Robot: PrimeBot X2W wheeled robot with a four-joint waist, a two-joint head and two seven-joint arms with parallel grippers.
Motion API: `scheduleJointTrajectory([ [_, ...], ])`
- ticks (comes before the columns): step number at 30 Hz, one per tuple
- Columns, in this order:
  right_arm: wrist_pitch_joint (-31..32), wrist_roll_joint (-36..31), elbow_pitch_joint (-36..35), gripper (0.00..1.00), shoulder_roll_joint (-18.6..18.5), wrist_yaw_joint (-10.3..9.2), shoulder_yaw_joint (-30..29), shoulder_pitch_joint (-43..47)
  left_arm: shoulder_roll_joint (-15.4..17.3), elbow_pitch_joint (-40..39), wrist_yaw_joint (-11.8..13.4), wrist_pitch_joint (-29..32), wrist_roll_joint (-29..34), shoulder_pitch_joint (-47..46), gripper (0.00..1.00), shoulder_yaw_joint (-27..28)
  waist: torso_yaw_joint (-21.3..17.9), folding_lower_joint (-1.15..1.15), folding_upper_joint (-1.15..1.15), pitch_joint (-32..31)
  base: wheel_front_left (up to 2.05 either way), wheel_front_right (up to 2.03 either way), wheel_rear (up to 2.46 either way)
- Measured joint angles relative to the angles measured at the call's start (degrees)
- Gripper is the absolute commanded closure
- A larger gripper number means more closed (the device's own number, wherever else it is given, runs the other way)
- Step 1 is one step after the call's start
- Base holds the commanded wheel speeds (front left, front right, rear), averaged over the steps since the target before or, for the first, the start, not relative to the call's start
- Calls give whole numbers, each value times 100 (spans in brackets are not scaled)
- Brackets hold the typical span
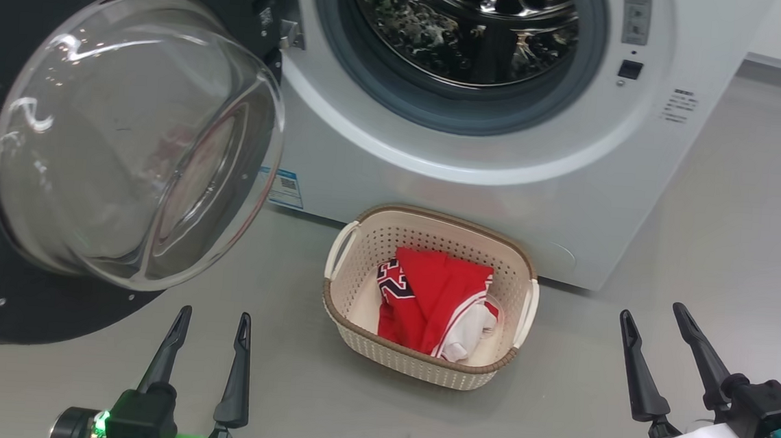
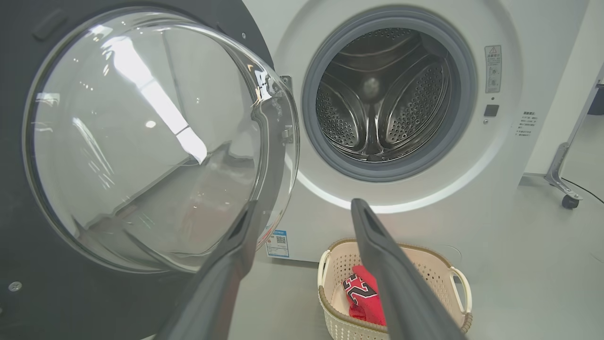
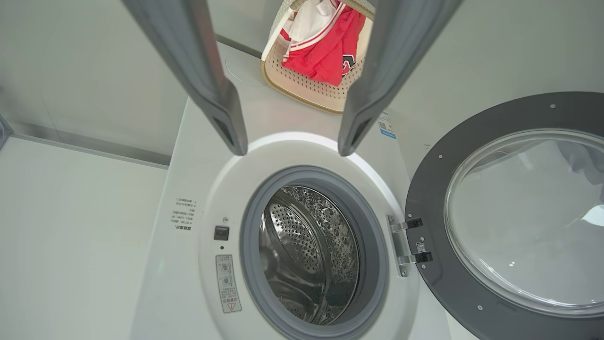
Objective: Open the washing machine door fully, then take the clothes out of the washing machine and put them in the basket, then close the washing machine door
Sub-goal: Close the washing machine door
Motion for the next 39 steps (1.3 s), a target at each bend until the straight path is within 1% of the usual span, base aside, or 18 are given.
scheduleJointTrajectory([
  [9, 0, -89, -3, 0, 24, 0, 141, 4, 0, 4, -1, -42, 0, 52, 0, 167, 387, 0, 0, -28, 0, 0, 0],
  [19, 0, -100, 11, 0, 54, 2, 190, 4, 1, -23, 0, -43, 0, 121, 0, 270, 419, 0, 0, -52, 0, 0, 0],
  [20, 0, -100, 14, 0, 54, 2, 191, 4, 1, -25, 0, -43, 0, 122, 48, 276, 414, 0, 0, -53, 0, 0, 0],
  [21, 0, -100, 18, 0, 55, 2, 191, 4, 1, -25, 0, -43, 0, 122, 85, 276, 409, 0, 0, -53, 0, 0, 0],
  [22, 0, -100, 19, 0, 55, 3, 191, 4, 1, -25, 0, -43, 0, 122, 100, 276, 404, 0, 0, -53, 0, 0, 0],
  [29, 0, -100, 19, 0, 55, 5, 189, 4, 1, -58, 0, -43, 0, 129, 100, 253, 377, 0, 0, -36, 0, 0, 0],
  [33, 0, -100, 19, 0, 56, 7, 189, 4, 2, -113, 0, -42, -77, 130, 100, 87, 375, 0, 0, -17, 0, 0, 0],
  [36, 0, -100, 19, 0, 54, 7, 188, 4, 2, -301, -21, -43, -645, 130, 100, -92, 378, 0, 0, 1, 0, 0, 0],
  [38, 0, -100, 19, 0, 53, 7, 188, 4, 3, -439, -140, -44, -1096, 130, 100, -208, 378, 0, 0, 16, 0, 0, 0],
  [39, 0, -101, 18, 0, 51, 7, 188, 4, 2, -535, -214, -49, -1417, 130, 100, -253, 378, 0, 0, 23, 0, 0, 0],
])
